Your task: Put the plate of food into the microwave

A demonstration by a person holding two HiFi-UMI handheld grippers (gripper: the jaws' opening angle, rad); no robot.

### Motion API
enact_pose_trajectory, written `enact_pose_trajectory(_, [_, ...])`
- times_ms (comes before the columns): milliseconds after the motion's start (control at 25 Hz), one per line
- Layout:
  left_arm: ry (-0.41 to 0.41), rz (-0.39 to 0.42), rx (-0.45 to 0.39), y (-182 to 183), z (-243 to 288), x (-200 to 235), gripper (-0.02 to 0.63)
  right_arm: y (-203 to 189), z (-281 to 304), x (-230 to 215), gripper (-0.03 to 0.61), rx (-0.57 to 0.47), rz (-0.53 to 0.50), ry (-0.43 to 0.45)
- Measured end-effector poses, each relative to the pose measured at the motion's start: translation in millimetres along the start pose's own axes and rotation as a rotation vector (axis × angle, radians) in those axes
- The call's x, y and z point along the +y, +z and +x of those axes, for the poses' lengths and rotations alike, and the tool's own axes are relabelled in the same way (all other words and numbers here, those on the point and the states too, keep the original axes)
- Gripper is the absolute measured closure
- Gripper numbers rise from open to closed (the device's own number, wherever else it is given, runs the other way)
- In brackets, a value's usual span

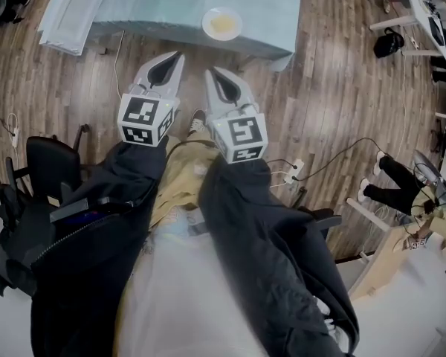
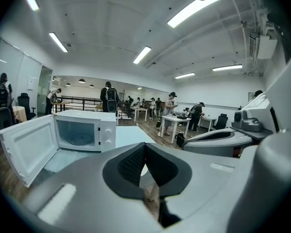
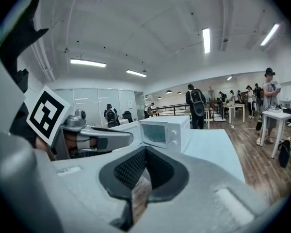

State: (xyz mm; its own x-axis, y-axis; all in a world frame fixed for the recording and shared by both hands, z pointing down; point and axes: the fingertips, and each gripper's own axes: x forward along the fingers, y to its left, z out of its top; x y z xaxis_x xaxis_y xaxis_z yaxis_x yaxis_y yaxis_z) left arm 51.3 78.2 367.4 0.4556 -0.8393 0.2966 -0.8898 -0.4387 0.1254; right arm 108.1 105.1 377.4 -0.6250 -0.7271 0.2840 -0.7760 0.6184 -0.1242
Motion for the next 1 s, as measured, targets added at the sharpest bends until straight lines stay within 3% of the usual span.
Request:
enact_pose_trajectory(480, [-0.024, -0.014, 0.060, -19, 22, -15, 0.614, -19, -3, -17, 0.583, 0.007, 0.049, 0.007])
enact_pose_trajectory(1000, [-0.116, -0.062, 0.016, -1, 74, 4, 0.614, -6, 22, -60, 0.583, 0.046, 0.027, -0.113])
